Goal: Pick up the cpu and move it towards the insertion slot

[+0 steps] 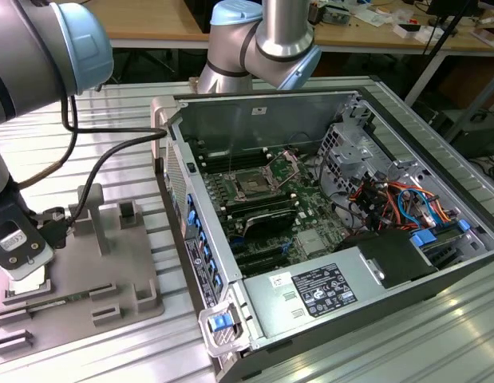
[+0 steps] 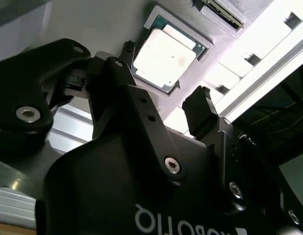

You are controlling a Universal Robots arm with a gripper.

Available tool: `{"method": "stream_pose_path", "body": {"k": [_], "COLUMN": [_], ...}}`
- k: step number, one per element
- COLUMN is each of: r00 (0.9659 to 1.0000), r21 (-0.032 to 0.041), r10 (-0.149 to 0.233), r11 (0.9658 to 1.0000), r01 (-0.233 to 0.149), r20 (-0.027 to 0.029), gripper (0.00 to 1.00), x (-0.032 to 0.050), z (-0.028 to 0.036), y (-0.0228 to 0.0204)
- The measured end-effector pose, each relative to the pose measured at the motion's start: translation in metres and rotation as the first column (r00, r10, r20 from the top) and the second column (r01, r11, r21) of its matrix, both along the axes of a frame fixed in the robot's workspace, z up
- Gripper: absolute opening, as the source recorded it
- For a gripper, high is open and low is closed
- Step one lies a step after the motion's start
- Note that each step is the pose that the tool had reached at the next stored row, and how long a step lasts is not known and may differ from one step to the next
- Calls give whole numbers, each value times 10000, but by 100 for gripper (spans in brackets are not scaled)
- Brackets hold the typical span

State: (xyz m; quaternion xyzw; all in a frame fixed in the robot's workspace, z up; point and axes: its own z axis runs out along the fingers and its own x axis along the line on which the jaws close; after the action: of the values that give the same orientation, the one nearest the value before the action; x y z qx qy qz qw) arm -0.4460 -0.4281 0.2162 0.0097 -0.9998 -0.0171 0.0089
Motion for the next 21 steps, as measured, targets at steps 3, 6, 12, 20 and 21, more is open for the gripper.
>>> {"method": "stream_pose_path", "body": {"k": [3, 6, 12, 20, 21], "r00": [10000, 10000, 9999, 9999, 9999], "r21": [4, 10, 11, 21, 21], "r10": [-2, -24, -55, -54, -54], "r11": [10000, 10000, 10000, 10000, 10000], "r01": [2, 24, 55, 54, 54], "r20": [-11, -49, -88, -92, -95], "gripper": [68, 68, 68, 68, 68], "x": [-1, 3, 9, 9, 9], "z": [-58, -104, -193, -281, -284], "y": [-19, -26, -27, -27, -27]}}
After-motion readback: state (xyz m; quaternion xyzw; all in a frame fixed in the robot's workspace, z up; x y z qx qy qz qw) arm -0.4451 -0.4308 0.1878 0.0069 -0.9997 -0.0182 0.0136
